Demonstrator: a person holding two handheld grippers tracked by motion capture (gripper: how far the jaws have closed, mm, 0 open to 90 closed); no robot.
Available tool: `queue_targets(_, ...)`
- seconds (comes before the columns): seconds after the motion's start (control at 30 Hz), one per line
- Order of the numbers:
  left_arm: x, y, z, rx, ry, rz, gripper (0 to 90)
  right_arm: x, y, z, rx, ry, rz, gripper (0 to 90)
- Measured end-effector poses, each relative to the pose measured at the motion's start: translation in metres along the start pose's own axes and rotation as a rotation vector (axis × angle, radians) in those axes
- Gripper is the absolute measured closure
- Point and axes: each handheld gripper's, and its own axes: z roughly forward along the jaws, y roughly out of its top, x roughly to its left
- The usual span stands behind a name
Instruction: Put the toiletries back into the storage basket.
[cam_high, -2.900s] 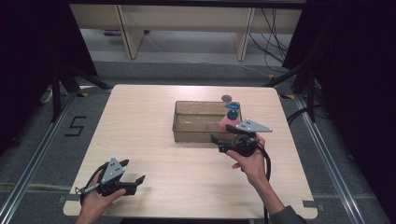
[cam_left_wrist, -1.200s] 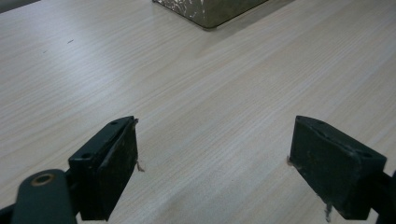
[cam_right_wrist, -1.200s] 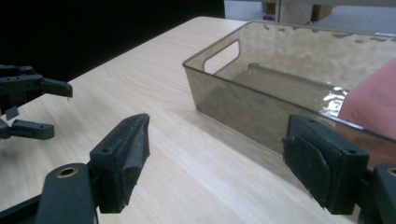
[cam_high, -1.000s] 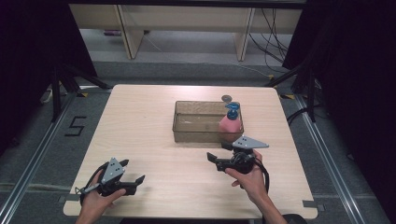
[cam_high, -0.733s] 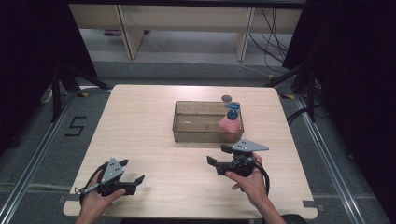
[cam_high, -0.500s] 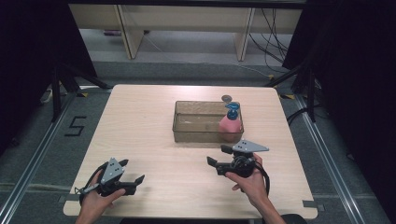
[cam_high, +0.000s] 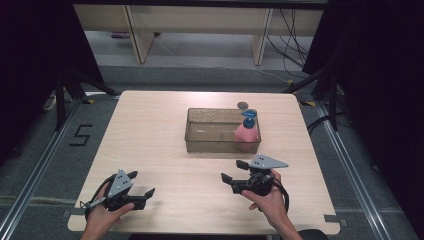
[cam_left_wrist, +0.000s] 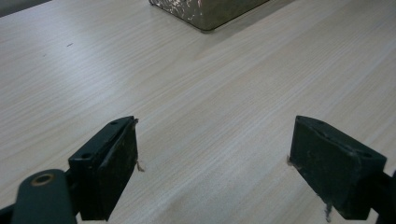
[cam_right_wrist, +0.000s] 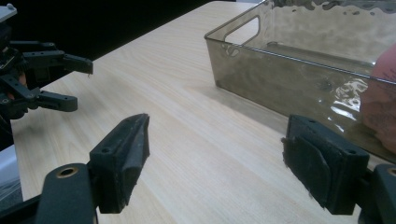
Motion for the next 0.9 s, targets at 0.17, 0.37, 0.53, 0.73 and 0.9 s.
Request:
queue_targets(0.17,-0.001,-0.001,0.001,0.0,-0.006,-0.01,14.8,0.002,-0.003,-0.003,0.0,-0.003,0.004,23.5)
queue_targets(0.37,-0.001,0.0,0.0,-0.004,-0.001,-0.006,14.8,0.002,-0.007,-0.008,0.005,-0.004,-0.002,23.5)
queue_targets(0.53,-0.001,0.0,0.0,-0.003,-0.009,-0.002,14.8,0.003,-0.011,-0.01,0.004,0.0,-0.002,23.3)
queue_targets(0.73,-0.002,-0.001,0.0,-0.003,-0.007,-0.013,14.8,0.004,-0.014,-0.011,0.014,0.006,-0.011,19.9)
queue_targets(0.9,-0.002,-0.001,0.001,-0.004,-0.009,-0.01,14.8,0.006,-0.018,-0.013,0.01,0.018,-0.002,18.9)
